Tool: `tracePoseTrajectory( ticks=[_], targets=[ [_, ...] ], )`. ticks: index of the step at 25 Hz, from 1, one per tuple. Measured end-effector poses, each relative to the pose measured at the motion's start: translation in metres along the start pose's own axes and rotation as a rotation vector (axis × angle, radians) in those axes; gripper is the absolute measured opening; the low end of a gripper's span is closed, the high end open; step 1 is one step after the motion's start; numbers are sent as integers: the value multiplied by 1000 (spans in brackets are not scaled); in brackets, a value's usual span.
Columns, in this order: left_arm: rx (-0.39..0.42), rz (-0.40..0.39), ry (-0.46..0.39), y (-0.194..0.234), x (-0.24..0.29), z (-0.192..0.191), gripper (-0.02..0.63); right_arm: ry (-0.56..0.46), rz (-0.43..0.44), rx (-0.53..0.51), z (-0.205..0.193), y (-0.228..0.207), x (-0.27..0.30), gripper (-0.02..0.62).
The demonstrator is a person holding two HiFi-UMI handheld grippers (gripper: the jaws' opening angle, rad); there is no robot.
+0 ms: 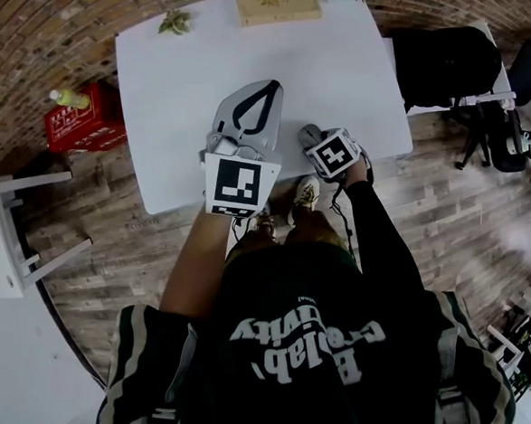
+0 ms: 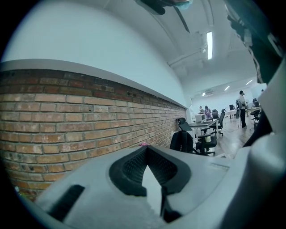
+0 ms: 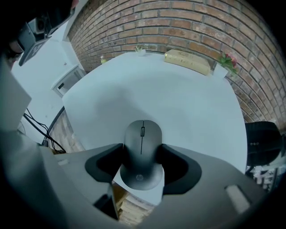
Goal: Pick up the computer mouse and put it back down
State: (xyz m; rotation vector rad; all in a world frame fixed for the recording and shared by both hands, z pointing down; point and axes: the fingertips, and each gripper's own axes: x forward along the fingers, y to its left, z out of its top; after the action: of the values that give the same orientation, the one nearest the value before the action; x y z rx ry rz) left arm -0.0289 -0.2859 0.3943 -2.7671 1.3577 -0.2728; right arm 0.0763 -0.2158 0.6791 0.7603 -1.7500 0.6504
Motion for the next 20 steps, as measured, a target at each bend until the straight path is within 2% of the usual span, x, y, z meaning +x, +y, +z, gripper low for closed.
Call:
tracePoseTrajectory(
  ticks=[10,20],
  targets=[
    [-8,24,2,7,-11,-1,5,-212,-21,30,21,2,-16,282],
    [-1,37,-3,12,-15,4,5,-494,-79,152,57,-20,-69,276]
  ],
)
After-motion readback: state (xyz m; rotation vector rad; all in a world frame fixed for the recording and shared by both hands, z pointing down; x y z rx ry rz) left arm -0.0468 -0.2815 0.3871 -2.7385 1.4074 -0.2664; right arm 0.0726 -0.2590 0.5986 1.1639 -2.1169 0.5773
